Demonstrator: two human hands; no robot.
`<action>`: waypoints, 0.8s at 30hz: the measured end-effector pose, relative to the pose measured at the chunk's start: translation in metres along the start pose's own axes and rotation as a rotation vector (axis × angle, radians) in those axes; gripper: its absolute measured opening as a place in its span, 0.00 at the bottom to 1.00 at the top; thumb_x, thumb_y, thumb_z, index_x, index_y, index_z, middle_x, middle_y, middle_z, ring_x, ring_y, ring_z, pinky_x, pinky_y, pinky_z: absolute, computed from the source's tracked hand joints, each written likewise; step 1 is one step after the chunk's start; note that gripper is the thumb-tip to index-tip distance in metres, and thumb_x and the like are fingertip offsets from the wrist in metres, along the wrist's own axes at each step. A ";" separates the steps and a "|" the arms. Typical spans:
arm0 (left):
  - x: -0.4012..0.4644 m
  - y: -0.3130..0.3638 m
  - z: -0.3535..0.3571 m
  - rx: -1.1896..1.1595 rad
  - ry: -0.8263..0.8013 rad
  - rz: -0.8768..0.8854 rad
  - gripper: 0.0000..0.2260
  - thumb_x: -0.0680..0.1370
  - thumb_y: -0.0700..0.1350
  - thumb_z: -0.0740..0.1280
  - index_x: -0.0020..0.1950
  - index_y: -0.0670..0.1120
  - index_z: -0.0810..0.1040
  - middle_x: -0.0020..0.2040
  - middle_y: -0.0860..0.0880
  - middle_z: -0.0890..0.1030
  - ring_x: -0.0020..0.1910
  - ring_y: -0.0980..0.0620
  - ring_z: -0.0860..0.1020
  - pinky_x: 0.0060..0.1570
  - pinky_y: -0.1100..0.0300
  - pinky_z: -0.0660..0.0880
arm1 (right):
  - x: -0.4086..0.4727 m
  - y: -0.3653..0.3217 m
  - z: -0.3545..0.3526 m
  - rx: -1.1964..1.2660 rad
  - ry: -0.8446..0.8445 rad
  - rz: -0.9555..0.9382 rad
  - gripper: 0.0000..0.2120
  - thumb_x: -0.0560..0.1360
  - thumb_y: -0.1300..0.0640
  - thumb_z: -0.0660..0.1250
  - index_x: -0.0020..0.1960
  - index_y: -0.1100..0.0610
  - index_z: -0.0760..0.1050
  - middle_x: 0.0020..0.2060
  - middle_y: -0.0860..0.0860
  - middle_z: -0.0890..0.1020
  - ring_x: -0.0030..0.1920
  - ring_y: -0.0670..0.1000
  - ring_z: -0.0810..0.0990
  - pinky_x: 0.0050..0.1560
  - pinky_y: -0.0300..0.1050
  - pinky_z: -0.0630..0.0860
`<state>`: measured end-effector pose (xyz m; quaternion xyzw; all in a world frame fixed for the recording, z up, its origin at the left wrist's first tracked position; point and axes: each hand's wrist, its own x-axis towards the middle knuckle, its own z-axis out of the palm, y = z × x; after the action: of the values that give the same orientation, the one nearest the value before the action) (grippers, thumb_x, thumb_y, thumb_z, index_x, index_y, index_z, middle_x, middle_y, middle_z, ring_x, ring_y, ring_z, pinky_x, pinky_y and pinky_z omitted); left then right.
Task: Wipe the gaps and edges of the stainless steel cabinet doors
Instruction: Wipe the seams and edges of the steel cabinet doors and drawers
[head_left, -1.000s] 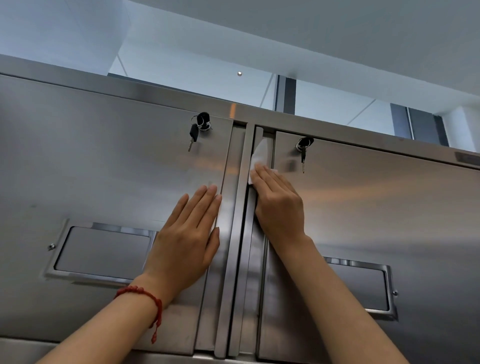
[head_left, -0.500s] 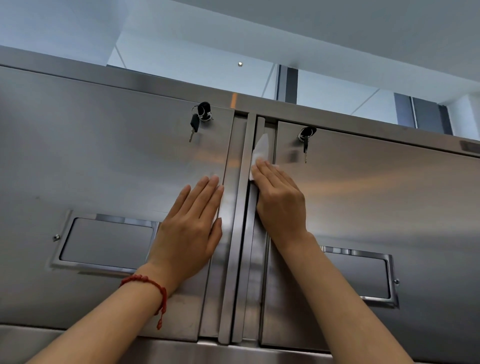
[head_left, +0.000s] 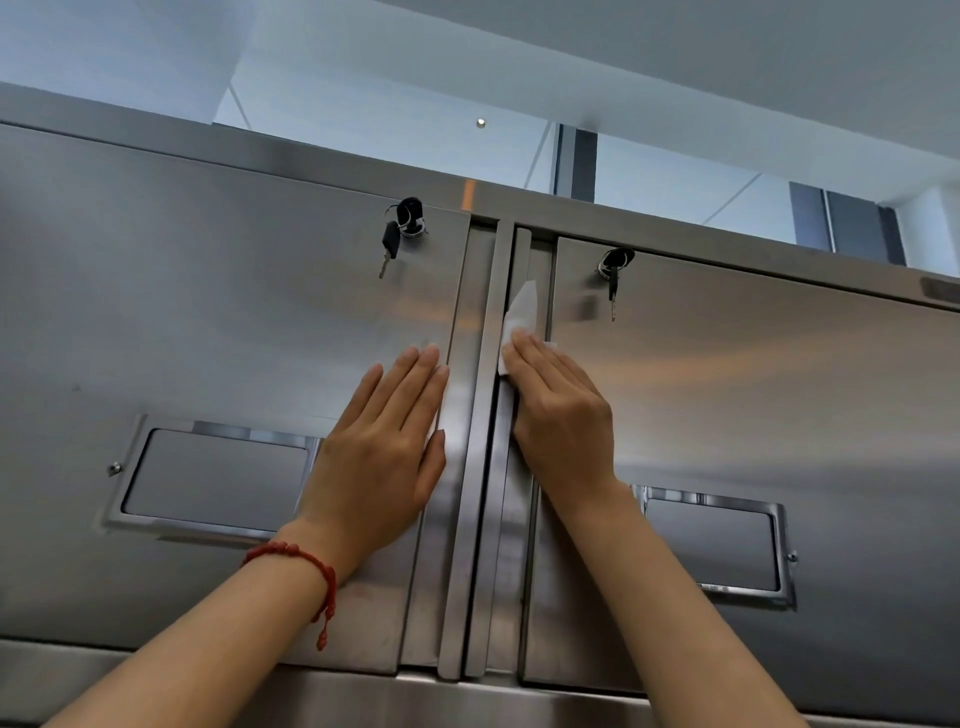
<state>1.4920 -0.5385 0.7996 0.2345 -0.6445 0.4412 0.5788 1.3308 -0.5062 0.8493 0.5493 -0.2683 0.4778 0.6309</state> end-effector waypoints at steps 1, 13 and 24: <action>0.000 0.000 0.000 -0.002 0.002 0.001 0.23 0.78 0.46 0.54 0.69 0.36 0.69 0.69 0.38 0.68 0.69 0.40 0.66 0.66 0.40 0.64 | 0.003 0.001 0.000 -0.001 0.004 -0.002 0.16 0.66 0.71 0.75 0.54 0.67 0.81 0.52 0.62 0.82 0.53 0.59 0.82 0.58 0.53 0.76; -0.001 -0.001 0.000 0.004 -0.024 -0.009 0.23 0.78 0.46 0.54 0.70 0.36 0.67 0.70 0.38 0.67 0.71 0.41 0.64 0.68 0.42 0.62 | -0.006 -0.003 -0.002 0.004 0.010 -0.003 0.15 0.68 0.71 0.74 0.55 0.67 0.80 0.53 0.62 0.82 0.54 0.58 0.82 0.59 0.52 0.75; 0.000 0.000 -0.001 0.012 -0.033 -0.012 0.23 0.78 0.47 0.53 0.70 0.36 0.67 0.70 0.38 0.67 0.70 0.41 0.65 0.67 0.42 0.63 | -0.011 -0.006 -0.007 0.018 -0.001 -0.002 0.15 0.67 0.70 0.74 0.54 0.67 0.80 0.53 0.63 0.82 0.54 0.59 0.82 0.58 0.53 0.74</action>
<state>1.4928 -0.5375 0.7995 0.2493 -0.6498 0.4376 0.5694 1.3308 -0.5026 0.8350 0.5554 -0.2638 0.4792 0.6264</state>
